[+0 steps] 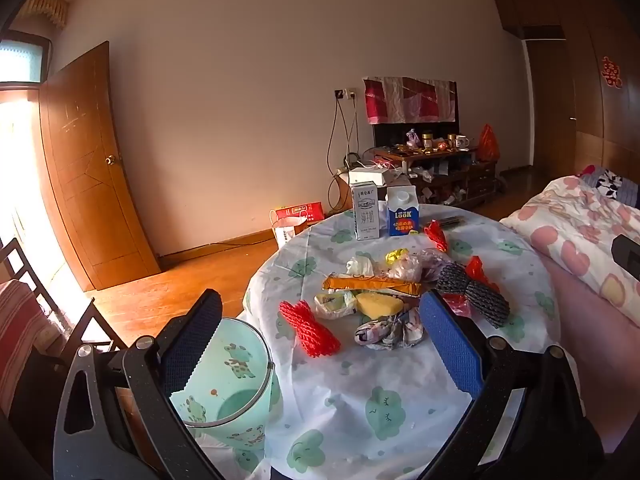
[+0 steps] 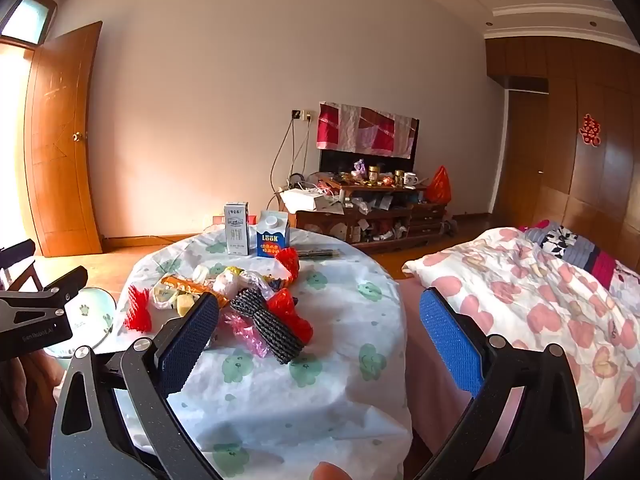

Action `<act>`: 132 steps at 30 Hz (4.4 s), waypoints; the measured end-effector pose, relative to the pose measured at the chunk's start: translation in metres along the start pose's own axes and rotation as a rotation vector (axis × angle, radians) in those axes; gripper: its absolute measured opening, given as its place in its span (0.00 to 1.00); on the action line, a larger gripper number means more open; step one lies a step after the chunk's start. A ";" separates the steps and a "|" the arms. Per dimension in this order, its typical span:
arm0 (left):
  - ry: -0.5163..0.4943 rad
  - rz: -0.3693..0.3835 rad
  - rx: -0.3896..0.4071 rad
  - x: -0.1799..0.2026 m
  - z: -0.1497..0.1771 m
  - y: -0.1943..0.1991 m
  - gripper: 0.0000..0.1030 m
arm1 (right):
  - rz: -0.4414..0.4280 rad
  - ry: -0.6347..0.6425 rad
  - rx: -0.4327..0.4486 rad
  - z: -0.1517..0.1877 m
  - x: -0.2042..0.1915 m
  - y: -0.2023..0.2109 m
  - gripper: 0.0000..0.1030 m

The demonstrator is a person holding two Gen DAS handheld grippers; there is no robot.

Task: Collect trash

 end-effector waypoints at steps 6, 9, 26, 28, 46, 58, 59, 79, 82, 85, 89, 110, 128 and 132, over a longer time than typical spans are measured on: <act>-0.001 -0.010 0.026 0.000 -0.001 0.005 0.94 | 0.000 0.001 0.001 0.000 -0.001 0.000 0.96; 0.003 -0.014 0.028 -0.001 -0.001 0.007 0.94 | -0.002 0.000 0.000 0.001 -0.003 0.000 0.96; 0.001 -0.013 0.025 -0.005 -0.005 0.008 0.94 | 0.000 0.000 -0.014 0.006 -0.002 -0.007 0.96; 0.000 -0.014 0.025 -0.006 -0.006 0.009 0.94 | 0.001 -0.001 -0.015 0.006 -0.001 -0.007 0.96; 0.001 -0.021 0.026 -0.006 -0.002 0.006 0.94 | -0.001 0.006 -0.022 0.005 -0.001 -0.008 0.96; 0.002 -0.020 0.027 -0.007 -0.003 0.006 0.94 | -0.002 0.008 -0.023 0.005 -0.002 -0.007 0.96; 0.000 -0.020 0.027 -0.006 -0.002 0.006 0.94 | -0.002 0.008 -0.024 0.006 -0.001 -0.007 0.96; 0.002 -0.022 0.027 -0.010 -0.004 0.005 0.94 | -0.002 0.010 -0.023 0.005 -0.002 -0.008 0.96; 0.002 -0.021 0.026 -0.010 -0.004 0.004 0.94 | -0.003 0.012 -0.022 0.006 -0.003 -0.008 0.96; 0.001 -0.021 0.028 -0.007 -0.002 0.007 0.94 | -0.005 0.014 -0.024 0.007 -0.004 -0.008 0.96; 0.001 -0.021 0.028 -0.006 -0.002 0.007 0.94 | -0.005 0.015 -0.023 0.008 -0.004 -0.009 0.96; 0.032 -0.096 -0.188 -0.027 0.066 -0.106 0.94 | 0.002 0.005 -0.182 0.059 0.011 -0.102 0.82; 0.071 -0.098 -0.324 -0.019 0.093 -0.194 0.55 | -0.171 0.001 -0.258 0.097 -0.025 -0.208 0.45; 0.062 -0.060 -0.332 -0.012 0.097 -0.195 0.18 | -0.249 -0.002 -0.278 0.101 -0.031 -0.213 0.20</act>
Point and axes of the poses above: each gripper's, at about its wrist camera, not at the fingertips, and y roughly against the way its jaws point, x to its right, z to its underside, the point moved 4 cm from there along -y, roughly the way its jaws point, and after that the axes turned 2 degrees about z, right-handed, at the moved point
